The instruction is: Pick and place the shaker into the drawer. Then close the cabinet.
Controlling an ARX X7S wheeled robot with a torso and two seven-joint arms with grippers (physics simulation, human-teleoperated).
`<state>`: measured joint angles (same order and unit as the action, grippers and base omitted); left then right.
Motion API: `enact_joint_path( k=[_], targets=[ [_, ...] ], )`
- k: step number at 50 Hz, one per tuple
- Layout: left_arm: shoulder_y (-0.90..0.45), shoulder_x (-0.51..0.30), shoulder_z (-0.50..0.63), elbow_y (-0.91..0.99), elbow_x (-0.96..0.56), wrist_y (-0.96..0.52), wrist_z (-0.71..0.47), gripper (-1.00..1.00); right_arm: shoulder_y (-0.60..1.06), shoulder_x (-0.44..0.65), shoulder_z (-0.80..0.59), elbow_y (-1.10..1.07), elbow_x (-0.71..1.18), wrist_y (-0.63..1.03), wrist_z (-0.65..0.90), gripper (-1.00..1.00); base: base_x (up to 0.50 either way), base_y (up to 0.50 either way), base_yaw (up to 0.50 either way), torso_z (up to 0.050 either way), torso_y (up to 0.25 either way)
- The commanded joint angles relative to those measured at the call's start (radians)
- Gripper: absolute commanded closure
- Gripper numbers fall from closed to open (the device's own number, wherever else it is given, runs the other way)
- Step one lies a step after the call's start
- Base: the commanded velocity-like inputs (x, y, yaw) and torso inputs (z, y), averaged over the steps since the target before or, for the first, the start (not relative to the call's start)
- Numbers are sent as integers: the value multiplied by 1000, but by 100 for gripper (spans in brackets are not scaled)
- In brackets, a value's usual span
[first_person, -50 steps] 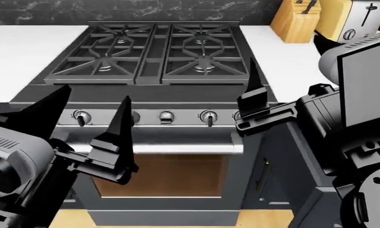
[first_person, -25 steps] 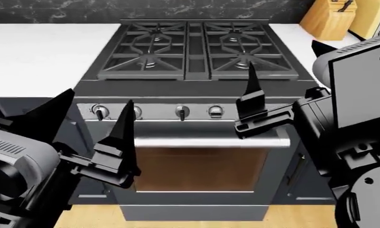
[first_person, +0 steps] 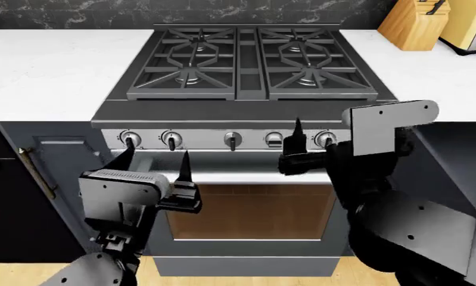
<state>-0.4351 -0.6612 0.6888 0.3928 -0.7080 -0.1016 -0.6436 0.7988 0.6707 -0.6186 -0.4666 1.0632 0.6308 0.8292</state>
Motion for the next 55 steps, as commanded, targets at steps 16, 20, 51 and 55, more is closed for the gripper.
enact_joint_path(
  k=[16,20,51,55],
  targets=[
    [66,302,72,-786,251,339,159,-100,-374,-260,-78,673,-420,-590,-225,-100,0,0,0,0,0],
    [49,322,68,-839,255,336,155,-100,-399,-295,-75,777,-430,-645,-248,-100,0,0,0,0,0],
    [-193,629,47,-1700,423,630,227,-100,-175,-570,-72,1607,-484,-903,-566,-100,0,0,0,0,0],
    [-191,634,71,-1700,481,580,243,-100,-189,-556,-84,1562,-492,-880,-549,-100,0,0,0,0,0]
  ],
)
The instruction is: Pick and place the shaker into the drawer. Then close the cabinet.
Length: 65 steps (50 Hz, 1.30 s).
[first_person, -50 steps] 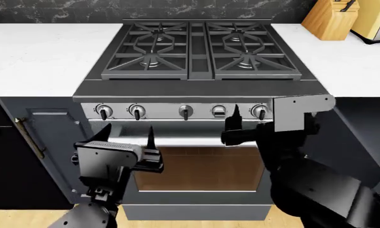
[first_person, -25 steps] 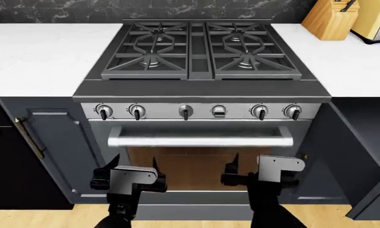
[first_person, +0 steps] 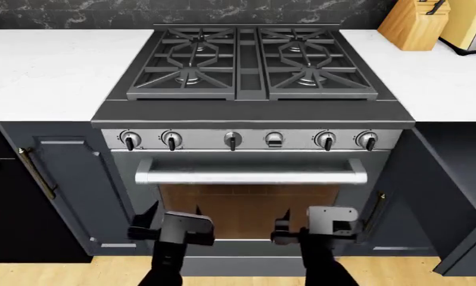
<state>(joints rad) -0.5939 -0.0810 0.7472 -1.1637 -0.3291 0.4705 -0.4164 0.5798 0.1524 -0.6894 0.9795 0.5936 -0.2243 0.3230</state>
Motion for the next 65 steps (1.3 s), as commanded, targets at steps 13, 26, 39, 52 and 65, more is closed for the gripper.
enact_joint_path(
  k=[13,26,39,52,65],
  targets=[
    [-36,64,-33,-143,123,-60,104,-100,21,-30,-18,89,-22,-34,-57,-100,0,0,0,0,0],
    [-44,64,-72,-138,133,-68,115,-100,12,-17,-21,54,-21,-21,-43,-100,0,0,0,0,0],
    [-45,66,-100,-141,158,-73,105,-100,24,-28,-43,82,-40,-7,-53,-100,-5,278,0,0,0],
    [-29,67,-108,-144,187,-53,97,-100,22,-26,-49,73,-42,-1,-54,-100,-14,500,0,0,0],
    [-28,70,-136,-144,208,-56,111,-100,22,-26,-47,74,-39,-3,-54,-100,-14,500,0,0,0]
  ],
)
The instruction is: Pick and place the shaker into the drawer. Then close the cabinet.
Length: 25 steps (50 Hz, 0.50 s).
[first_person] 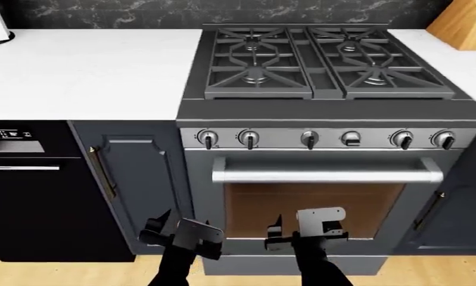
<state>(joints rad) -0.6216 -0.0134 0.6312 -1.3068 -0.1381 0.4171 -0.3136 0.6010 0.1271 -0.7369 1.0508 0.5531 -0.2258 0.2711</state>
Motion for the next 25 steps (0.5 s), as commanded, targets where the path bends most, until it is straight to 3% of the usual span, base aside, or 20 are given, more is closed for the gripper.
enact_joint_path(
  k=[1,25],
  targets=[
    [-5,2,-21,0,16,-8,11,-100,1,-2,1,4,3,-2,-2,-100,-13,500,0,0,0],
    [-5,3,-30,9,29,-8,25,-100,-7,7,1,-24,9,4,5,-100,-15,500,0,0,0]
  ],
)
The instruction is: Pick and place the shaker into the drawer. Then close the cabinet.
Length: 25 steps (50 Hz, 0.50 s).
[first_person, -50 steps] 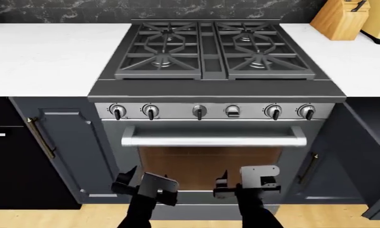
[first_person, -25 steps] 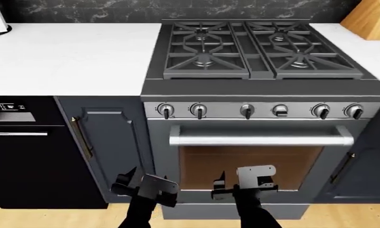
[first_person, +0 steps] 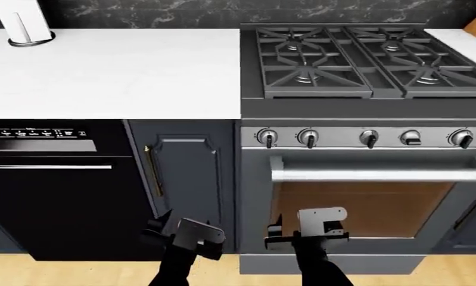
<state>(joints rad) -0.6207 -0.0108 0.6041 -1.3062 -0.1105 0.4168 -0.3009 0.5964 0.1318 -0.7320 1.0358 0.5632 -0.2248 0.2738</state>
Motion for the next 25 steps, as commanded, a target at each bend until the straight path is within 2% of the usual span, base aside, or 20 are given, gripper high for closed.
enact_joint_path(
  k=[1,22,25],
  targets=[
    [-4,0,0,8,2,-3,14,-100,-2,2,-5,-9,-2,3,2,-100,-17,500,0,0,0],
    [0,2,7,0,-2,8,21,-100,-3,3,7,-10,9,-14,7,-100,-14,500,0,0,0],
    [5,3,7,-1,-3,14,23,-100,-8,7,11,-21,11,-19,14,-100,0,4,0,0,0]
  ],
)
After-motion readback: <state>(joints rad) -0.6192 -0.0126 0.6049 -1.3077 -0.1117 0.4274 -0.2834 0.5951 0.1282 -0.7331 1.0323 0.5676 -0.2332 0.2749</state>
